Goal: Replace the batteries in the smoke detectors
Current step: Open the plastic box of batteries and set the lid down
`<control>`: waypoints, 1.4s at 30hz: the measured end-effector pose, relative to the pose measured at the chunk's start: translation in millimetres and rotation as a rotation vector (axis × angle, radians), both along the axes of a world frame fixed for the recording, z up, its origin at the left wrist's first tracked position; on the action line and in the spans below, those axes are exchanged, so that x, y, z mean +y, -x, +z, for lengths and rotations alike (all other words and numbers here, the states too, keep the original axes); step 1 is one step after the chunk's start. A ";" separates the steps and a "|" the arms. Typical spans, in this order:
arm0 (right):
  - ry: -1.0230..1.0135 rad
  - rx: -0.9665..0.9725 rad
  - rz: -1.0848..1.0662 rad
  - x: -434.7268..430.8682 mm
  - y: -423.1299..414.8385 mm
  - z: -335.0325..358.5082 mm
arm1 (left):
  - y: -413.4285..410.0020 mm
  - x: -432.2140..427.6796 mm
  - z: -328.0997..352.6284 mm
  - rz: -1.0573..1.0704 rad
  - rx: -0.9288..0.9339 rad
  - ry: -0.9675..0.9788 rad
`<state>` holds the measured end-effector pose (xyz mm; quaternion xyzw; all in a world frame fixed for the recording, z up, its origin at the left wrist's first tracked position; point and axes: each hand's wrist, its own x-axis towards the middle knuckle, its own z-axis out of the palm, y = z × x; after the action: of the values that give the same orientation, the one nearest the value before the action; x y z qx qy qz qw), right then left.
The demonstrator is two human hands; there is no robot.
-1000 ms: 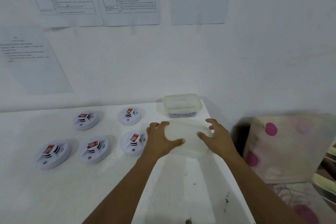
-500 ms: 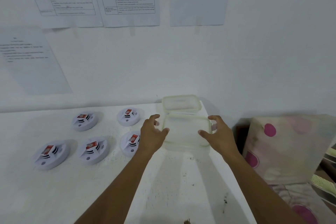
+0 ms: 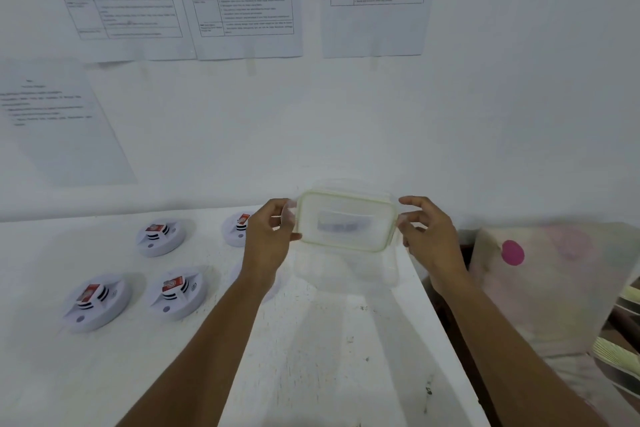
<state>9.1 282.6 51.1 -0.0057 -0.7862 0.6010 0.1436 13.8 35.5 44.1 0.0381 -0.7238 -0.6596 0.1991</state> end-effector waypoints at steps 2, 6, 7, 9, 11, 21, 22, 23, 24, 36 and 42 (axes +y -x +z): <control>0.166 -0.035 0.054 1.1 -0.4 6.5 | -0.1 -1.8 4.7 -0.058 -0.001 -0.159; 0.397 -0.077 0.117 0.0 1.8 1.9 | -2.0 -3.1 7.4 -0.091 -0.038 -0.339; 0.378 -0.072 0.114 -1.8 2.7 -3.1 | -3.1 -1.7 5.3 -0.062 -0.065 -0.292; 0.305 -0.069 0.113 -4.5 2.7 -12.3 | -4.9 1.5 -2.2 -0.013 -0.129 -0.203; 0.247 -0.086 0.116 -5.0 1.3 -18.6 | -5.5 0.1 -9.7 -0.022 -0.218 -0.195; -0.079 -0.054 -0.014 0.8 -5.3 -39.5 | -11.6 -26.2 -18.0 -0.206 -0.362 -0.354; -0.119 -0.081 -0.049 2.7 -4.7 -43.6 | -12.0 -28.9 -19.1 -0.184 -0.355 -0.360; -0.160 -0.144 -0.059 4.2 -5.1 -47.4 | -12.9 -31.9 -19.8 -0.156 -0.348 -0.355; -0.183 -0.227 -0.045 5.6 -5.9 -52.0 | -13.6 -35.0 -20.8 -0.132 -0.338 -0.353; -0.381 -0.332 0.061 44.2 -17.7 -24.4 | -11.5 -42.8 -22.2 -0.020 -0.239 -0.363; -0.201 -0.298 0.115 53.1 -18.0 -3.1 | -12.9 -22.2 -37.5 -0.083 -0.316 -0.423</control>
<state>27.1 335.7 48.0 -0.0351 -0.8538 0.5193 -0.0092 26.6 13.3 6.5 0.1515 -0.5930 -0.7896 0.0442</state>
